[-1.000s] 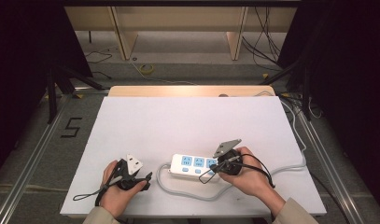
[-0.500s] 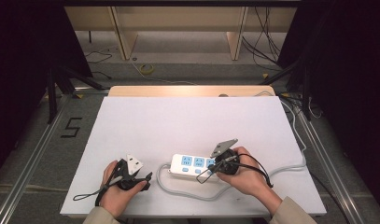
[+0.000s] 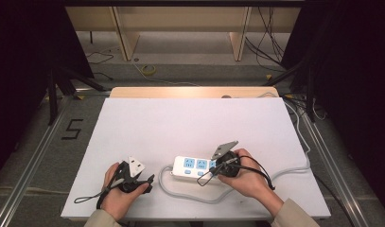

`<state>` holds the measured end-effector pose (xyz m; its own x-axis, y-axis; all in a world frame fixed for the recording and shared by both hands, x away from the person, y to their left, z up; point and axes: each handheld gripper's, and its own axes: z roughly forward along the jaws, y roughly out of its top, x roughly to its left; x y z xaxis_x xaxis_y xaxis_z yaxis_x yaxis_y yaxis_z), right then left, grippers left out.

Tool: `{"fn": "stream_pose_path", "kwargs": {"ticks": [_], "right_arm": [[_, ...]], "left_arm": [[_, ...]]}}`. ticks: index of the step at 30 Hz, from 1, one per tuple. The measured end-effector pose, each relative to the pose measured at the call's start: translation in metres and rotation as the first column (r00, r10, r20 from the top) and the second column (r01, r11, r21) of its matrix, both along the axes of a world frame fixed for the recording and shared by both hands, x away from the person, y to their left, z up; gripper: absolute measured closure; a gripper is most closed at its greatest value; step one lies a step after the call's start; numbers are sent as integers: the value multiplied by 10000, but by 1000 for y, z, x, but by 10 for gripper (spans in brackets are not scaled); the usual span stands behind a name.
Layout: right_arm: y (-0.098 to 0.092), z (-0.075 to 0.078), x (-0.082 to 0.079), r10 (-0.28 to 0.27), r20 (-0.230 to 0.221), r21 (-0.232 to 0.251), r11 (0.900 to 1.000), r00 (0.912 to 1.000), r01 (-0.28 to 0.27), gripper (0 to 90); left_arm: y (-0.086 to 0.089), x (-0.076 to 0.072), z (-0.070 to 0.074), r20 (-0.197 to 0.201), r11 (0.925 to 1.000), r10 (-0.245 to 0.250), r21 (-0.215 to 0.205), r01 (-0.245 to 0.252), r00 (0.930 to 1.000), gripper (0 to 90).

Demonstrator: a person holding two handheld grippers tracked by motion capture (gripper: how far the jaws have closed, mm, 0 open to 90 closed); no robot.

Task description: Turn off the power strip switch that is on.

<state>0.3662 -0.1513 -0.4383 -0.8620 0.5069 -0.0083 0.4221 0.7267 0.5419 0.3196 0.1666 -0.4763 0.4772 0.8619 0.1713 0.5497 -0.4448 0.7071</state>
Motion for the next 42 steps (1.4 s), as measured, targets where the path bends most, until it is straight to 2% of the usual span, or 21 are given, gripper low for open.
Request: {"fn": "stream_pose_path", "kwargs": {"ticks": [5,9,14,17,20,22,35,42], "right_arm": [[0,-1,1,173,60,-142,9998,9998,-172,900],[1,-1,1,-28,-44,-57,10000,10000,28,900],[2,-1,1,17,-45,-141,9999,10000,-17,900],[1,-2,2,245,69,-251,9994,9997,-243,900],[2,-2,2,254,67,-268,9993,9997,-252,900],[4,-2,1,7,-54,-203,9998,10000,-9,900],[5,-5,2,332,0,-390,9987,9994,-332,900],[5,-5,1,257,29,-401,9989,9997,-256,900]], "left_arm": [[0,0,0,10,10000,12,-23,-12,10000,233],[0,0,0,14,10000,14,-26,-14,10000,233],[0,0,0,-10,10000,-16,20,16,10000,233],[0,0,0,8,10000,8,-16,-8,10000,233],[0,0,0,-10,10000,-35,32,35,10000,233],[0,0,0,-12,10000,-18,23,18,10000,233],[0,0,0,12,10000,8,-20,-8,10000,233],[0,0,0,0,10000,-13,16,13,10000,233]]}}
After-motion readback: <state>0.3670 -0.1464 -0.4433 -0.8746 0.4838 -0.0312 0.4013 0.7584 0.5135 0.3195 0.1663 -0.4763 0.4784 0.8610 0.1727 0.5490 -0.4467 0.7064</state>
